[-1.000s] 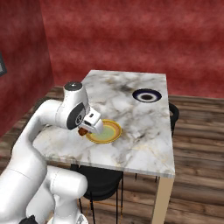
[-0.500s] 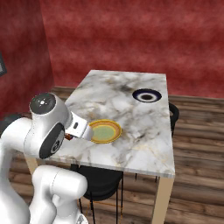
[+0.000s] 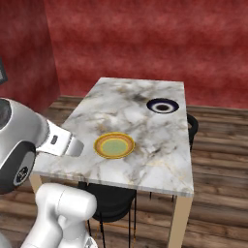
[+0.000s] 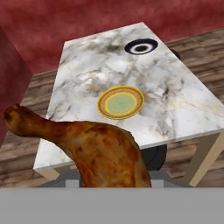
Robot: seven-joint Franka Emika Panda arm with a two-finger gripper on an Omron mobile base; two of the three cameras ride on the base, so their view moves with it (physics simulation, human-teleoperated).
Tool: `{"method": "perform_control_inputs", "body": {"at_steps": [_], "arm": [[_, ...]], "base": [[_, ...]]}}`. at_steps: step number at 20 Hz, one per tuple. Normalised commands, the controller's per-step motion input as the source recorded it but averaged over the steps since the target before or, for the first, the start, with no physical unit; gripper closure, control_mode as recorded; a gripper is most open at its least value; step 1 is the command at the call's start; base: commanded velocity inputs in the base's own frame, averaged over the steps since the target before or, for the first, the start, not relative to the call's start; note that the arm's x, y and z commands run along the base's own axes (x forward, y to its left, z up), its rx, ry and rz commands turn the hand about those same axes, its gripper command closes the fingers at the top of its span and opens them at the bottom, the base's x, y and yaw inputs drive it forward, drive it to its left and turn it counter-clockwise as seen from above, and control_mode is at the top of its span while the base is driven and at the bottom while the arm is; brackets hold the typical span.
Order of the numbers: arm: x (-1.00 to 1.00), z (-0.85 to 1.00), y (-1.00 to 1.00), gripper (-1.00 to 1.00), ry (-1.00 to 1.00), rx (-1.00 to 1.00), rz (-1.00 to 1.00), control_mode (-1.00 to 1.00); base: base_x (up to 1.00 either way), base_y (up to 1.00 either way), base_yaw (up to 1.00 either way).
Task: Transport the chicken drumstick and lemon wedge to the fridge. Place the chicken drumstick on the rack containing meat and place the lemon wedge on the rack containing the vegetable, ensuring meats and vegetables are on different racks.
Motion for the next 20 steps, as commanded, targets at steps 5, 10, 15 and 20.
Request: {"method": "perform_control_inputs", "body": {"at_steps": [5,10,15,20], "arm": [[-0.8,0.65,0.25,1.0,-0.01,0.0,0.0,-1.0],[-0.37,0.23,0.09,1.0,-0.03,0.0,0.0,1.0],[0.0,0.0,0.0,1.0,0.0,0.0,0.0,1.0],[0.0,0.0,0.0,1.0,0.0,0.0,0.0,1.0]], "base": [[0.0,0.0,0.0],[-0.57,0.13,0.01],[-1.0,0.17,0.01],[-0.77,0.64,0.13]]}}
